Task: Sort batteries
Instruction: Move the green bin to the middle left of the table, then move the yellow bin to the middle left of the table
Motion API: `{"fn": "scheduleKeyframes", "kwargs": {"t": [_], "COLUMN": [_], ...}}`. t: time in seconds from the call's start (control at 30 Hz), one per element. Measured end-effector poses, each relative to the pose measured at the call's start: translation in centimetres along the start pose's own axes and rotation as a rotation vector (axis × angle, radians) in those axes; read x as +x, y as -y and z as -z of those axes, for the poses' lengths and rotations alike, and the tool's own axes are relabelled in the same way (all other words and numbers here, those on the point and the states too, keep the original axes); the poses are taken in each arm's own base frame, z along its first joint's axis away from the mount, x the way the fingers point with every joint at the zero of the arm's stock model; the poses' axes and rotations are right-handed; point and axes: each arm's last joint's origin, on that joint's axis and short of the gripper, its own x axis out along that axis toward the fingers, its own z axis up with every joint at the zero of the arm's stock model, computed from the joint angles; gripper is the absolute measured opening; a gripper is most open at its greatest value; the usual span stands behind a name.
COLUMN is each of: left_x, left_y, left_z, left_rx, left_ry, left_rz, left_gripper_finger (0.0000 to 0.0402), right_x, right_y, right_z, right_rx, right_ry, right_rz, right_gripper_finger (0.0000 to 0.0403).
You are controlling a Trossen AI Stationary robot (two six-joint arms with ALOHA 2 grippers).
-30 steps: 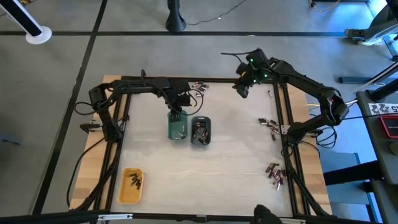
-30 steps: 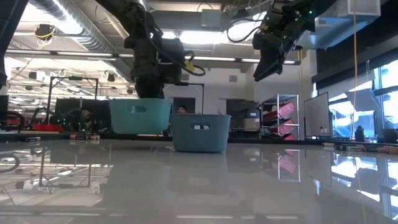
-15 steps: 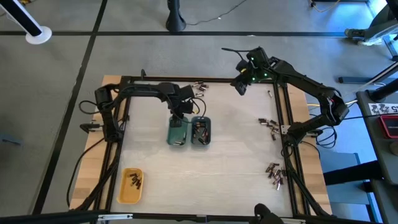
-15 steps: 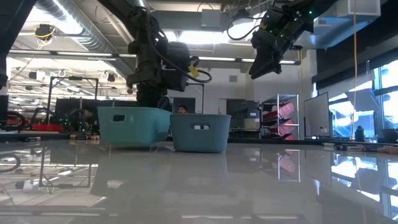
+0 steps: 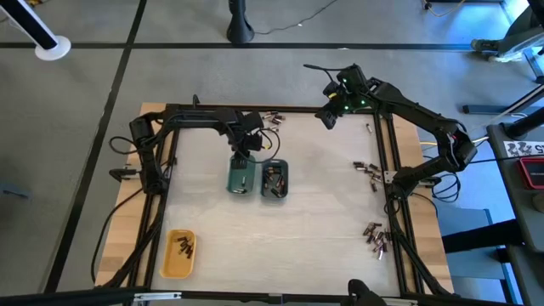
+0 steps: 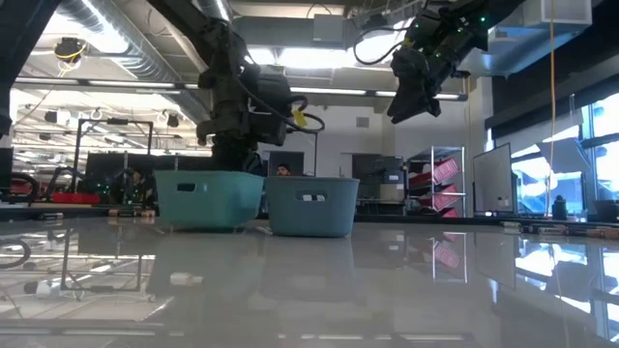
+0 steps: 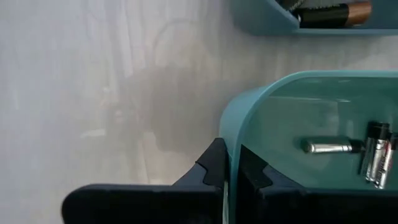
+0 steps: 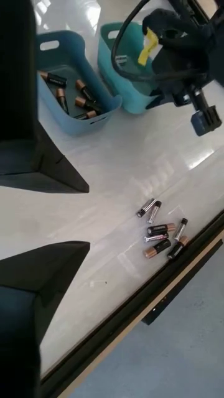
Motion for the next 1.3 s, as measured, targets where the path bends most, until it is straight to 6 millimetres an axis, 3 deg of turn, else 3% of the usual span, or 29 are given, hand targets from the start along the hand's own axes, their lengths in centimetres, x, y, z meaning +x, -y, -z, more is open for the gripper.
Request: {"fn": "scheduleKeyframes", "kwargs": {"t": [0.53,1.1,1.3], "left_x": [0.8,0.6,-1.1], "left_y": [0.0,0.3,0.4], "left_z": [0.0,0.5,-0.1], "left_rx": [-0.026,-0.084,-0.097], "left_ry": [-0.012,-0.06,-0.016], "left_rz": [0.036,0.071,0.052], "left_gripper_finger": [0.001,0.0137,0.0176], "right_x": [0.0,0.0,0.0], "right_y": [0.0,0.0,0.0], "right_z": [0.0,0.0,0.0], "right_rx": [-0.004,-0.011,-0.012], "right_ry": [0.0,0.0,0.001], "right_rz": [0.001,0.002,0.002], "right_gripper_finger": [0.0136,0.0136,0.0136]}}
